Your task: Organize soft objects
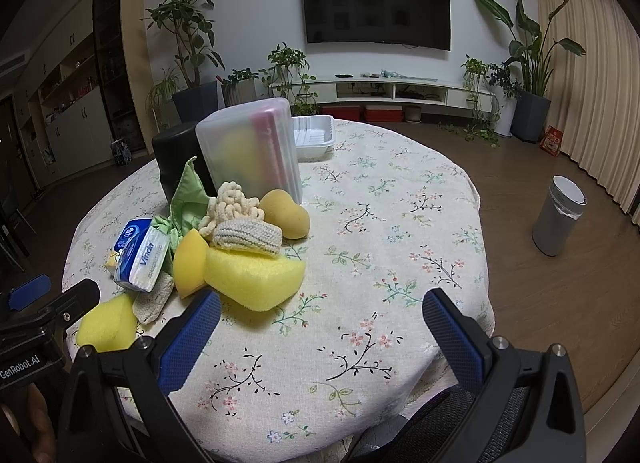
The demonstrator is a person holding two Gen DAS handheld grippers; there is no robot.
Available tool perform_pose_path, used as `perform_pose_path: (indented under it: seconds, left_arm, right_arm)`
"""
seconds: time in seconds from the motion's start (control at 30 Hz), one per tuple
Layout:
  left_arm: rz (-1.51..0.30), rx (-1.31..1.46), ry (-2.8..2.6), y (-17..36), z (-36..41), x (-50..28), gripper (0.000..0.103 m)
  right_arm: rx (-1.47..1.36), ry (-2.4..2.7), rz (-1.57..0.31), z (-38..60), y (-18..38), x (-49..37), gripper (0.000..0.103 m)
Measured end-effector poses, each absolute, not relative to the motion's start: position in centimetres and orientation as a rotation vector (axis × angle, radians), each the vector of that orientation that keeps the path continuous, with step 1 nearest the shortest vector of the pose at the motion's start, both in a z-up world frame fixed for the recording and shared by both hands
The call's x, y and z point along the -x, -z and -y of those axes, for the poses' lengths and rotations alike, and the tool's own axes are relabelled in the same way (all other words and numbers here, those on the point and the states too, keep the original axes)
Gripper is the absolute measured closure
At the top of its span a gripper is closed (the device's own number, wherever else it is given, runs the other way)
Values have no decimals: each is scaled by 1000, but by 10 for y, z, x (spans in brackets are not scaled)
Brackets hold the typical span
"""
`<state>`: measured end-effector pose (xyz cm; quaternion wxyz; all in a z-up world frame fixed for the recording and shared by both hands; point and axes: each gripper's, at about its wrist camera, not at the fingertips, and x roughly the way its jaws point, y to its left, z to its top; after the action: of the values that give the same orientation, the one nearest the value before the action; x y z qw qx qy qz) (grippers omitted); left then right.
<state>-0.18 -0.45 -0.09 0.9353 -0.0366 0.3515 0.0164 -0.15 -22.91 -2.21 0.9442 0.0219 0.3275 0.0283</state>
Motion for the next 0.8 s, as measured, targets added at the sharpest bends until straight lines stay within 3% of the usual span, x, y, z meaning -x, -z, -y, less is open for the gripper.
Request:
perform_pose_path:
  seconds: [0.8]
  left_arm:
    - [-720, 78, -31, 2, 4, 2, 0]
  right_arm:
    - [-42, -61, -671, 228, 22, 0, 0]
